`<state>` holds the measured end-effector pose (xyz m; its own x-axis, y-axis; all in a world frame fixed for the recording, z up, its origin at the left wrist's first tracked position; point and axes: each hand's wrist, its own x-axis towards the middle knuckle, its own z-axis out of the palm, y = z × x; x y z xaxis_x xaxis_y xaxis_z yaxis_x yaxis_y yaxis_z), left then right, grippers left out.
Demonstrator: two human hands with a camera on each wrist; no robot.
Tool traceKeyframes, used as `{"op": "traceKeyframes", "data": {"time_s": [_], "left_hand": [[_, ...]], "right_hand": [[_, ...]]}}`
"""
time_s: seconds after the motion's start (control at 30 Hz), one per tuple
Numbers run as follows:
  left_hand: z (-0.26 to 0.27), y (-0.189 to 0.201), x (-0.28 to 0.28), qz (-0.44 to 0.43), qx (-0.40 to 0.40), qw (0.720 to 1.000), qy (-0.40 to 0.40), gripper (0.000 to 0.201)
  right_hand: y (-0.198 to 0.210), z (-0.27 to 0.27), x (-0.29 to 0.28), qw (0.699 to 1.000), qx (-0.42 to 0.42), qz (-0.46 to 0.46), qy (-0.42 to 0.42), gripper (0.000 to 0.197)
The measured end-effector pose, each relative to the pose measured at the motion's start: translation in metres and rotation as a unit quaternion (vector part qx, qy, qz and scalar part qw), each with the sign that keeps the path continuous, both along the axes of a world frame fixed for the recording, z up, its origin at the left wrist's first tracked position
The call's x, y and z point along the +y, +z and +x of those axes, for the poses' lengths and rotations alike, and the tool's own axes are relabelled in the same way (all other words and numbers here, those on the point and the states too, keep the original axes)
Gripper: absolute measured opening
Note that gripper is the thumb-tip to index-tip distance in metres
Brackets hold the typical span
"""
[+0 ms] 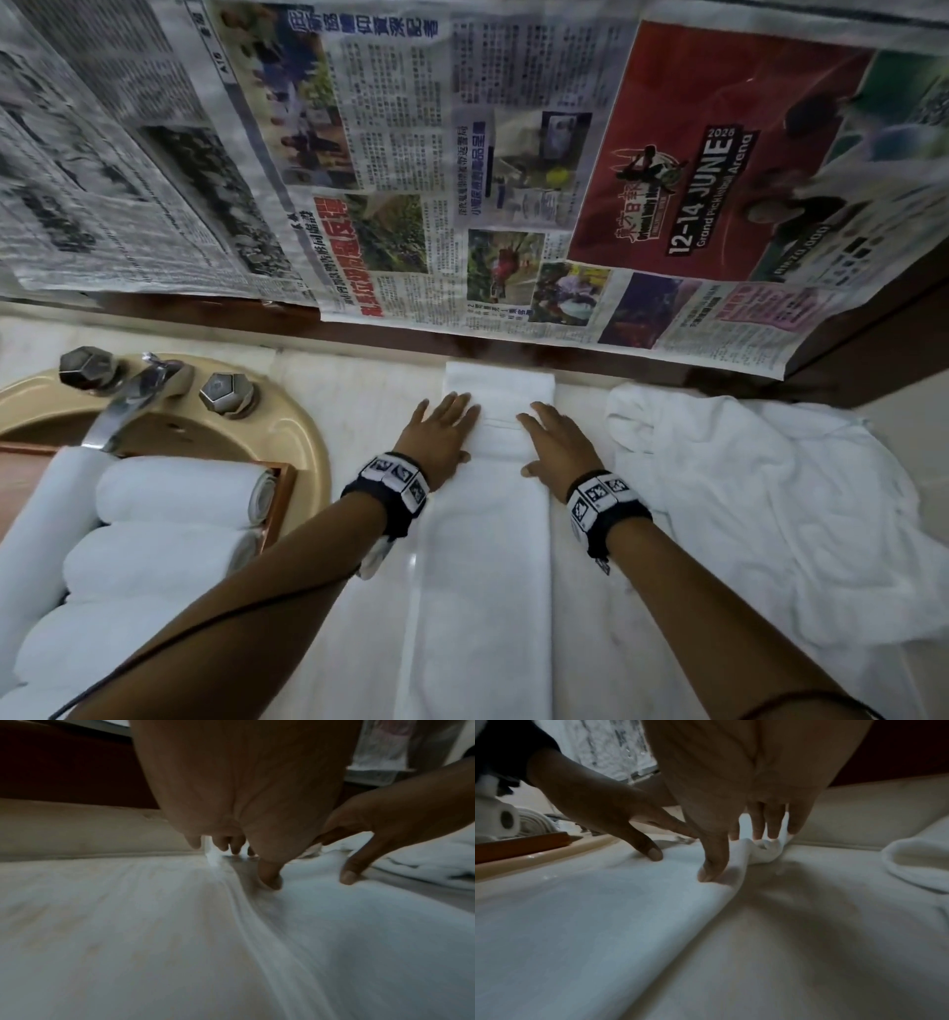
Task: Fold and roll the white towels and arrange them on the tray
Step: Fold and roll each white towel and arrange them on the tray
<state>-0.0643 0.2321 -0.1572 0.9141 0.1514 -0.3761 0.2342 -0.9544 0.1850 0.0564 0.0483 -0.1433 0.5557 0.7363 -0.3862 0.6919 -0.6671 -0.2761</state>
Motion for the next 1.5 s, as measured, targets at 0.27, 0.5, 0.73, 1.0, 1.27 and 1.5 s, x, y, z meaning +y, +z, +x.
{"op": "traceKeyframes", "data": {"time_s": [0.27,0.5,0.73,1.0,1.27,1.5], "left_hand": [[-0.056,-0.033,-0.045,-0.027,-0.067,0.997,0.024,0.061],[-0.064,-0.033,-0.039,-0.006,-0.070,0.997,0.033,0.061],[-0.082,-0.042,-0.053,-0.006,-0.085,0.996,0.037,0.059],[-0.103,-0.034,-0.084,-0.042,-0.087,0.994,0.040,0.059],[-0.132,-0.035,-0.077,-0.008,-0.074,0.995,0.061,0.060],[-0.163,-0.039,-0.107,-0.020,-0.079,0.997,0.016,0.058]], "right_hand": [[-0.035,-0.057,-0.042,0.996,-0.058,0.037,0.063,0.064],[-0.037,-0.059,-0.043,0.995,-0.087,0.006,0.045,0.074],[-0.055,-0.082,-0.058,0.995,-0.086,0.034,0.049,0.065],[-0.050,-0.116,-0.066,0.989,-0.097,0.062,0.088,0.059],[-0.045,-0.131,-0.095,0.993,-0.115,0.024,0.023,0.066],[-0.055,-0.169,-0.114,0.990,-0.122,0.031,0.070,0.064]]}}
